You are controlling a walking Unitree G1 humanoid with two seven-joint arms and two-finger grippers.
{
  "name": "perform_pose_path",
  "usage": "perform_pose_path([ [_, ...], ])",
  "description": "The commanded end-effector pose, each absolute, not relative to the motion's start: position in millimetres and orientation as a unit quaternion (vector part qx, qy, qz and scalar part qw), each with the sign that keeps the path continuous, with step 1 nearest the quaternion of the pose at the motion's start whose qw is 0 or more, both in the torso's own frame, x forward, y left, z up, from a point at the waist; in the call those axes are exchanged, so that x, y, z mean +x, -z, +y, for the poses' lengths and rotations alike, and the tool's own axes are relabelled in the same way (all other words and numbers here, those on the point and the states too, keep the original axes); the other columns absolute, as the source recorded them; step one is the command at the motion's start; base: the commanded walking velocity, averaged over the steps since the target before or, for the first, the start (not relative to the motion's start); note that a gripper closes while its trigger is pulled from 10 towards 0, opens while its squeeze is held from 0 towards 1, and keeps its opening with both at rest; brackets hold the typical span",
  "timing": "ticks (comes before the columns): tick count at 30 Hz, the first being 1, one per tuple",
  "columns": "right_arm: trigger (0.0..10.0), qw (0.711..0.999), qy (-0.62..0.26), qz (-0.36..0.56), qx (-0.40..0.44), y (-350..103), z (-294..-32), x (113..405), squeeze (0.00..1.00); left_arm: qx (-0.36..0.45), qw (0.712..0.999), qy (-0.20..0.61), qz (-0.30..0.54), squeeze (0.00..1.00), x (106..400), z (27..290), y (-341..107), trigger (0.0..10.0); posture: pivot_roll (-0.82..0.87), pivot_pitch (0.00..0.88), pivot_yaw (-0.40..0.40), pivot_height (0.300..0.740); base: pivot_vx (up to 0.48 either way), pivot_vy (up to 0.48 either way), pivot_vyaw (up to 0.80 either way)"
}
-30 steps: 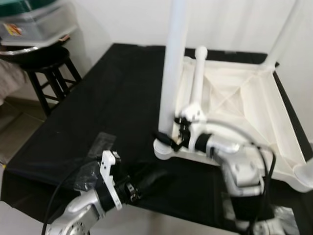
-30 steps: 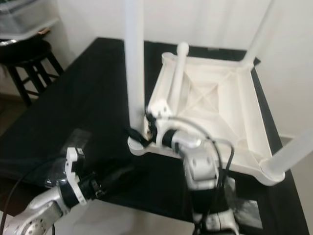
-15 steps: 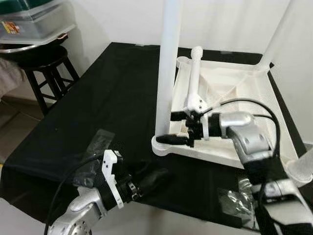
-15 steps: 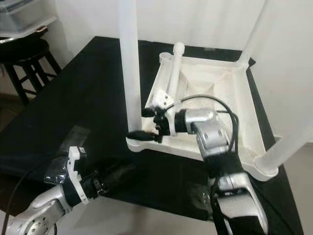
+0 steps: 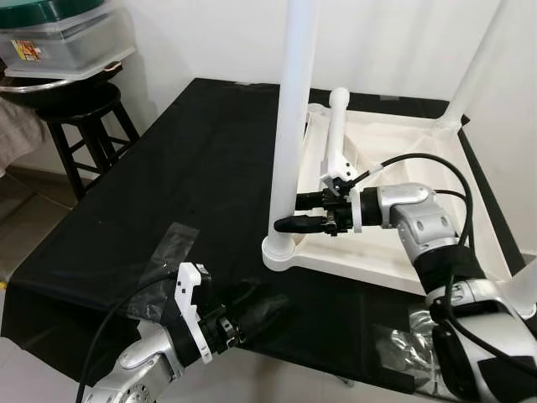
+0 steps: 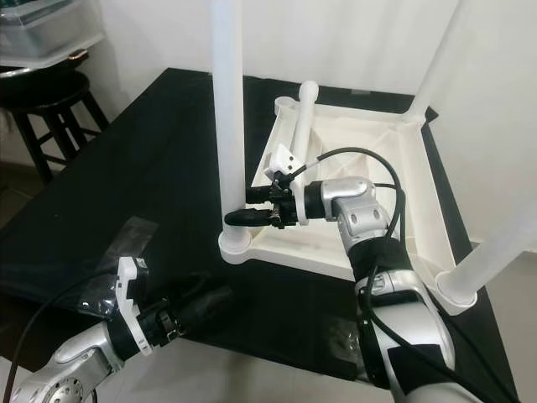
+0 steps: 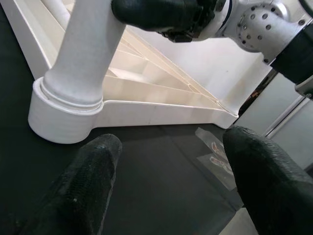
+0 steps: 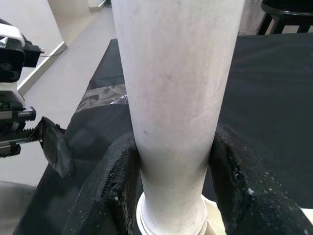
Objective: Building children table
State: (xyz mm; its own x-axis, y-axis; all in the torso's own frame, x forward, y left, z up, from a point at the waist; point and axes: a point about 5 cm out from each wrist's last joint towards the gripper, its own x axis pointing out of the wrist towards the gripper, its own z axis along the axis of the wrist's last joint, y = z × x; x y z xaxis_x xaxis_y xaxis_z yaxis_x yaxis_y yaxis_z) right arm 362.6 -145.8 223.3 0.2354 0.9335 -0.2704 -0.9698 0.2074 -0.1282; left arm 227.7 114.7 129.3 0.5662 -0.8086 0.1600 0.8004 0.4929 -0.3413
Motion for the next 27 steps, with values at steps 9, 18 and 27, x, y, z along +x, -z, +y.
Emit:
perform_pose_path([
  [9,0.0,0.96,-0.221,0.171,-0.004,-122,-116,289,0.0,-0.189,0.865,0.464,0.007,0.0,225,117,-132,10.0,0.02,0.154,-0.027,0.74,0.0,0.0,0.0],
  [18,0.0,0.953,-0.274,0.123,-0.025,-136,-97,296,0.0,-0.186,0.862,0.471,0.012,0.0,231,118,-131,10.0,0.0,0.123,-0.005,0.74,0.0,0.0,0.0],
  [27,10.0,0.909,-0.415,0.049,-0.002,-191,-98,307,1.0,-0.187,0.868,0.461,0.007,0.0,232,119,-132,10.0,0.01,0.118,-0.009,0.74,0.0,0.0,0.0],
])
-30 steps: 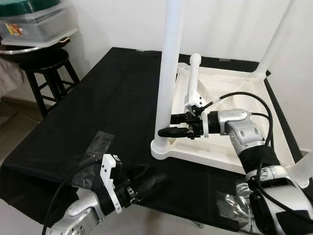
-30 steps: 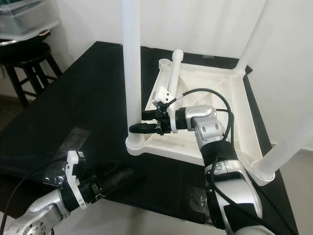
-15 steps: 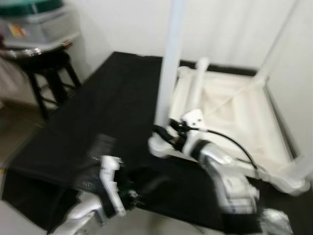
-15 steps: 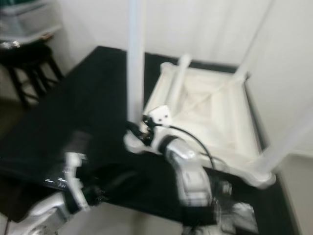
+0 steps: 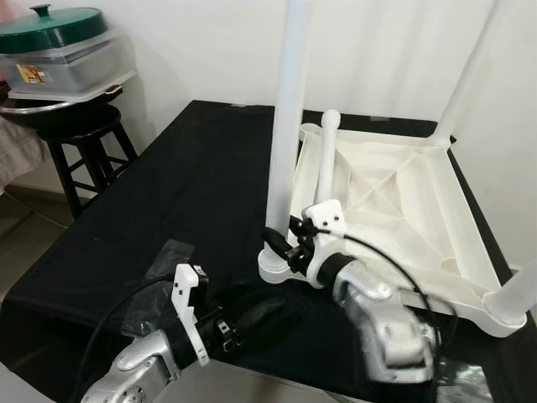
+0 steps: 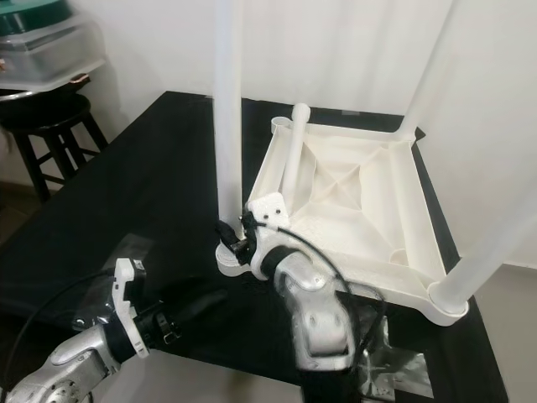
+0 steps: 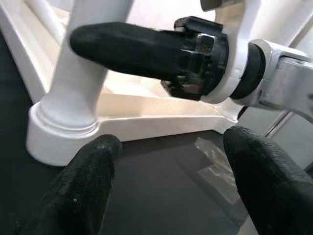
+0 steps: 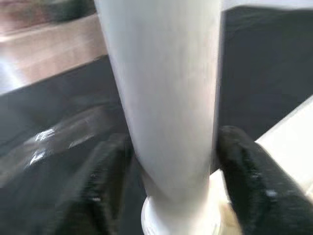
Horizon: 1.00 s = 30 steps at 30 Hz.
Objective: Building children table
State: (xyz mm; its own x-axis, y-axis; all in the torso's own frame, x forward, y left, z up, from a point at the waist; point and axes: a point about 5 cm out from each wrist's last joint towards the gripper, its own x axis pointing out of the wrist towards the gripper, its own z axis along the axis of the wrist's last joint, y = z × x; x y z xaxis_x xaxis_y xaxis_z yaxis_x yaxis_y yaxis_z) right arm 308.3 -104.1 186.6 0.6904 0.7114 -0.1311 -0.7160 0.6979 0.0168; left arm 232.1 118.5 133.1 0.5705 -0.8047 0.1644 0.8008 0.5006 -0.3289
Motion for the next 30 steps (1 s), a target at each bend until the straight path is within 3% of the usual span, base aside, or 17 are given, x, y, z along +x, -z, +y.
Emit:
perform_pose_path([
  [1,10.0,0.893,-0.449,0.032,-0.013,-199,-101,308,1.0,-0.187,0.867,0.461,0.007,0.0,232,119,-132,10.0,0.01,0.118,-0.01,0.74,0.0,0.0,0.0],
  [4,10.0,0.861,-0.508,0.008,-0.039,-216,-113,318,1.0,-0.187,0.866,0.464,0.007,0.0,232,118,-132,10.0,0.01,0.119,-0.013,0.74,0.0,0.0,0.0],
  [5,10.0,0.845,-0.532,0.005,-0.058,-221,-119,323,0.89,-0.187,0.865,0.464,0.006,0.0,232,118,-132,10.0,0.01,0.122,-0.016,0.74,0.0,0.0,0.0],
  [7,10.0,0.835,-0.546,0.005,-0.071,-224,-122,325,0.89,-0.188,0.865,0.465,0.006,0.0,232,117,-132,10.0,0.01,0.122,-0.016,0.74,0.0,0.0,0.0],
  [8,10.0,0.821,-0.564,0.01,-0.086,-225,-124,328,0.0,-0.188,0.865,0.464,0.006,0.0,232,117,-132,10.0,0.02,0.124,-0.019,0.74,0.0,0.0,0.0],
  [13,10.0,0.805,-0.587,0.024,-0.087,-228,-124,341,0.0,-0.189,0.866,0.463,0.005,0.0,231,116,-133,10.0,0.03,0.129,-0.027,0.74,0.0,0.0,0.0],
  [20,10.0,0.757,-0.648,0.048,-0.07,-226,-106,361,0.0,-0.188,0.867,0.461,0.005,0.0,227,114,-133,10.0,0.06,0.141,-0.043,0.74,0.0,0.0,0.0],
  [21,7.7,0.756,-0.649,0.051,-0.068,-226,-104,364,0.0,-0.188,0.867,0.461,0.005,0.0,226,114,-133,10.0,0.06,0.144,-0.046,0.74,0.0,0.0,0.0],
  [22,7.7,0.755,-0.65,0.052,-0.067,-227,-103,366,0.0,-0.188,0.867,0.461,0.005,0.0,226,114,-133,10.0,0.07,0.145,-0.047,0.74,0.0,0.0,0.0],
  [23,1.0,0.749,-0.657,0.058,-0.068,-226,-102,367,0.0,-0.188,0.867,0.461,0.006,0.0,225,114,-133,10.0,0.07,0.146,-0.049,0.74,0.0,0.0,0.0],
  [25,1.0,0.744,-0.661,0.061,-0.068,-226,-102,367,0.0,-0.189,0.867,0.46,0.006,0.0,225,113,-133,10.0,0.07,0.146,-0.049,0.74,0.0,0.0,0.0],
  [26,0.0,0.738,-0.669,0.061,-0.064,-227,-103,368,0.0,-0.189,0.868,0.46,0.006,0.0,224,113,-133,10.0,0.07,0.149,-0.052,0.74,0.0,0.0,0.0],
  [30,0.0,0.738,-0.669,0.06,-0.062,-228,-105,370,0.0,-0.19,0.868,0.459,0.005,0.0,224,113,-133,10.0,0.07,0.148,-0.053,0.74,0.0,0.0,0.0],
])
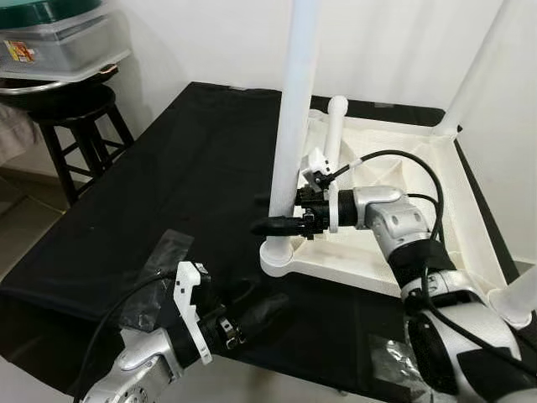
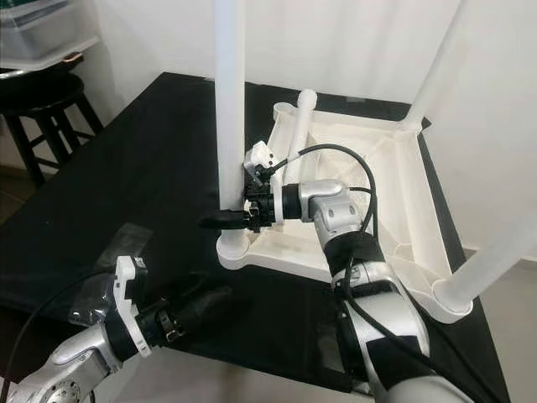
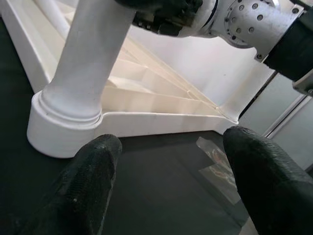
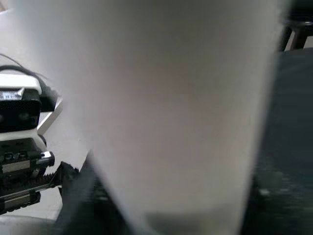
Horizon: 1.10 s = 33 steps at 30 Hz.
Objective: Building children table
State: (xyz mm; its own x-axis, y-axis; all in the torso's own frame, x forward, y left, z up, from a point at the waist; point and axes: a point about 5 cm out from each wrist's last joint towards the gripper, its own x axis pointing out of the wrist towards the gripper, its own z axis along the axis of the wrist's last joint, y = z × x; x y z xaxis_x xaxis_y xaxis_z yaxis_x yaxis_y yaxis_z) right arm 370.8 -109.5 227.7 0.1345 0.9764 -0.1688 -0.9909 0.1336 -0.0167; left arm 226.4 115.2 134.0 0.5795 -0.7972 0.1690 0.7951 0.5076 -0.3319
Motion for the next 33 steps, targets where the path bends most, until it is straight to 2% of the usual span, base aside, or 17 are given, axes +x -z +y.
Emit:
perform_pose_path([
  [1,0.0,0.739,-0.669,0.06,-0.062,-228,-108,370,0.0,-0.191,0.868,0.458,0.005,0.0,224,113,-133,10.0,0.07,0.148,-0.053,0.74,0.0,0.0,0.0],
  [5,0.0,0.744,-0.662,0.059,-0.068,-221,-121,370,0.0,-0.192,0.867,0.459,0.005,0.0,224,113,-132,10.0,0.05,0.147,-0.046,0.74,0.0,0.0,0.0],
  [7,0.0,0.765,-0.637,0.058,-0.073,-215,-131,370,0.0,-0.193,0.867,0.46,0.006,0.0,223,113,-132,10.0,0.04,0.147,-0.047,0.74,0.0,0.0,0.0],
  [10,0.0,0.767,-0.635,0.058,-0.073,-215,-132,370,0.0,-0.193,0.867,0.46,0.006,0.0,223,113,-132,10.0,0.04,0.147,-0.047,0.74,0.0,0.0,0.0],
  [11,0.0,0.789,-0.607,0.06,-0.081,-209,-138,369,0.0,-0.193,0.867,0.46,0.006,0.0,223,113,-132,10.0,0.03,0.149,-0.054,0.74,0.0,0.0,0.0],
  [12,0.0,0.824,-0.556,0.073,-0.086,-199,-143,367,0.0,-0.194,0.867,0.46,0.006,0.0,223,114,-132,10.0,0.04,0.15,-0.06,0.74,0.0,0.0,0.0],
  [13,0.0,0.824,-0.556,0.073,-0.086,-199,-143,367,0.0,-0.194,0.867,0.46,0.006,0.0,223,114,-132,10.0,0.04,0.15,-0.06,0.74,0.0,0.0,0.0],
  [14,0.0,0.877,-0.459,0.105,-0.101,-180,-147,364,0.0,-0.194,0.867,0.46,0.006,0.0,222,114,-132,10.0,0.04,0.15,-0.06,0.74,0.0,0.0,0.0],
  [15,0.0,0.877,-0.459,0.105,-0.101,-180,-147,364,0.0,-0.194,0.867,0.46,0.006,0.0,222,114,-132,10.0,0.04,0.15,-0.06,0.74,0.0,0.0,0.0],
  [16,0.0,0.945,-0.286,0.114,-0.113,-155,-136,353,0.0,-0.194,0.867,0.459,0.006,0.0,223,118,-132,10.0,-0.01,0.146,-0.039,0.74,0.0,0.0,0.0],
  [18,0.0,0.948,-0.26,0.185,-0.021,-111,-77,289,0.0,-0.197,0.866,0.46,0.008,0.0,227,120,-132,10.0,0.01,0.149,-0.01,0.74,0.0,0.0,0.0],
  [21,0.0,0.949,-0.271,0.155,-0.039,-120,-68,292,0.0,-0.193,0.865,0.464,0.013,0.0,228,122,-131,10.0,0.01,0.12,0.006,0.74,0.0,0.0,0.0],
  [22,0.0,0.94,-0.303,0.149,-0.044,-124,-63,299,0.0,-0.192,0.865,0.464,0.017,0.0,229,122,-129,10.0,-0.01,0.102,0.02,0.74,0.0,0.0,0.0],
  [24,0.0,0.94,-0.305,0.141,-0.056,-128,-66,308,0.0,-0.191,0.865,0.464,0.019,0.0,230,123,-128,10.0,0.0,0.102,0.014,0.74,0.0,0.0,0.0],
  [30,0.0,0.923,-0.343,0.139,-0.109,-125,-57,304,0.0,-0.189,0.858,0.477,0.024,0.0,232,120,-128,10.0,0.01,0.105,-0.001,0.74,0.0,0.0,0.0],
  [31,10.0,0.923,-0.345,0.144,-0.094,-126,-60,304,1.0,-0.189,0.862,0.47,0.02,0.0,232,120,-127,10.0,0.03,0.088,-0.011,0.74,0.0,0.0,0.0],
  [33,10.0,0.923,-0.345,0.144,-0.094,-126,-60,304,1.0,-0.189,0.862,0.47,0.02,0.0,232,120,-127,10.0,0.03,0.088,-0.011,0.74,0.0,0.0,0.0],
])
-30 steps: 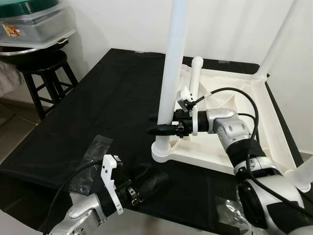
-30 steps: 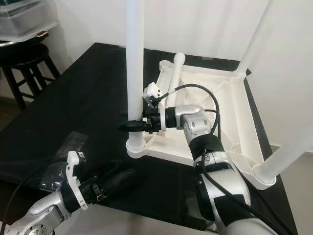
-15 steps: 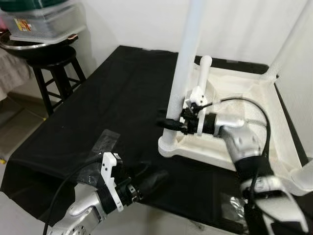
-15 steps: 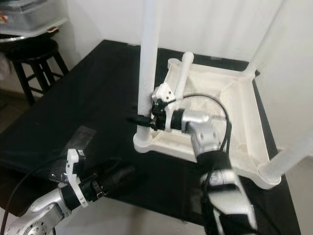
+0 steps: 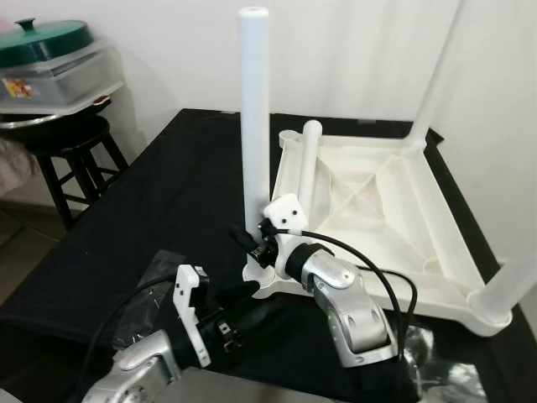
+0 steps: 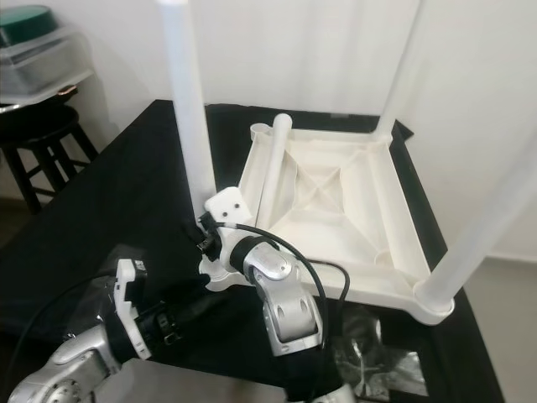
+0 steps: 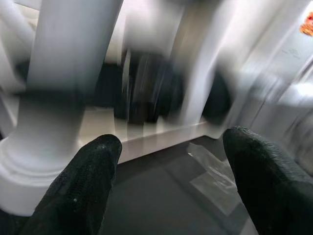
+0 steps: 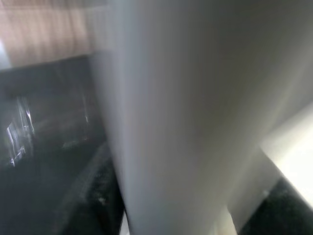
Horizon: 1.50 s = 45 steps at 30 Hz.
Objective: Building children table
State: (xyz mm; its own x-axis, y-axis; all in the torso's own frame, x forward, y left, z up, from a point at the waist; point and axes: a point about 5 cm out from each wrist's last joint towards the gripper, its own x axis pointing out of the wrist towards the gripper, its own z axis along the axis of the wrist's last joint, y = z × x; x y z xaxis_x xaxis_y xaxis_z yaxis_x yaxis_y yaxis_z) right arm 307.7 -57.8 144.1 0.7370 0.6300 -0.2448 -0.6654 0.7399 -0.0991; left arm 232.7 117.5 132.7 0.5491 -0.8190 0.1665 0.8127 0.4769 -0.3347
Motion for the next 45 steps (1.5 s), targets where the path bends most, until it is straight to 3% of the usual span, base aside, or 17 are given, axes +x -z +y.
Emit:
perform_pose_path([
  [1,10.0,0.917,-0.365,0.143,-0.07,-131,-63,308,1.0,-0.19,0.866,0.463,0.017,0.0,232,121,-127,10.0,0.03,0.087,-0.013,0.74,0.0,0.0,0.0],
  [5,10.0,0.877,-0.474,0.044,-0.069,-186,-76,320,1.0,-0.192,0.866,0.461,0.013,0.0,234,119,-127,10.0,0.02,0.088,-0.016,0.74,0.0,0.0,0.0],
  [8,10.0,0.866,-0.493,0.033,-0.08,-193,-81,324,1.0,-0.192,0.865,0.463,0.012,0.0,234,118,-127,10.0,0.02,0.089,-0.02,0.74,0.0,0.0,0.0],
  [9,10.0,0.846,-0.524,0.025,-0.089,-200,-86,330,0.11,-0.193,0.865,0.463,0.012,0.0,234,117,-127,10.0,0.02,0.09,-0.022,0.74,0.0,0.0,0.0],
  [10,10.0,0.846,-0.524,0.025,-0.089,-200,-86,330,0.11,-0.193,0.865,0.463,0.012,0.0,234,117,-127,10.0,0.02,0.09,-0.022,0.74,0.0,0.0,0.0],
  [11,10.0,0.826,-0.554,0.017,-0.105,-206,-89,335,0.0,-0.193,0.865,0.463,0.01,0.0,233,117,-128,10.0,0.02,0.093,-0.025,0.74,0.0,0.0,0.0],
  [12,10.0,0.826,-0.554,0.017,-0.105,-206,-89,335,0.0,-0.193,0.865,0.463,0.01,0.0,233,117,-128,10.0,0.02,0.093,-0.025,0.74,0.0,0.0,0.0],
  [15,10.0,0.775,-0.617,0.022,-0.132,-212,-88,343,0.0,-0.193,0.866,0.461,0.007,0.0,232,117,-128,10.0,0.04,0.097,-0.032,0.74,0.0,0.0,0.0],
  [22,10.0,0.746,-0.653,0.037,-0.125,-219,-78,356,0.0,-0.192,0.868,0.458,0.005,0.0,229,117,-129,10.0,0.06,0.104,-0.043,0.74,0.0,0.0,0.0],
  [23,2.1,0.739,-0.662,0.041,-0.12,-220,-76,358,0.0,-0.191,0.868,0.458,0.005,0.0,229,117,-129,10.0,0.06,0.106,-0.045,0.74,0.0,0.0,0.0],
  [25,2.1,0.734,-0.668,0.044,-0.117,-221,-76,360,0.0,-0.191,0.868,0.458,0.005,0.0,228,116,-129,10.0,0.06,0.107,-0.046,0.74,0.0,0.0,0.0],
  [26,0.0,0.727,-0.676,0.052,-0.11,-220,-76,360,0.0,-0.191,0.869,0.457,0.004,0.0,228,116,-129,10.0,0.06,0.109,-0.046,0.74,0.0,0.0,0.0],
  [35,0.0,0.714,-0.684,0.098,-0.111,-201,-91,363,0.0,-0.192,0.869,0.457,0.003,0.0,227,115,-130,10.0,0.06,0.114,-0.046,0.74,0.0,0.0,0.0],
  [41,0.0,0.74,-0.657,0.102,-0.105,-193,-116,363,0.0,-0.195,0.867,0.459,0.004,0.0,227,114,-130,10.0,0.03,0.128,-0.034,0.74,0.0,0.0,0.0],
  [42,0.0,0.753,-0.641,0.1,-0.11,-190,-126,363,0.0,-0.196,0.866,0.46,0.004,0.0,227,114,-131,10.0,0.02,0.134,-0.032,0.74,0.0,0.0,0.0],
  [44,0.0,0.827,-0.536,0.118,-0.126,-177,-156,358,0.0,-0.198,0.863,0.465,0.007,0.0,226,115,-132,10.0,0.0,0.147,-0.031,0.74,0.0,0.0,0.0],
  [45,0.0,0.88,-0.443,0.131,-0.112,-166,-163,352,0.0,-0.198,0.862,0.467,0.007,0.0,226,116,-132,10.0,-0.01,0.155,-0.034,0.74,0.0,0.0,0.0],
])
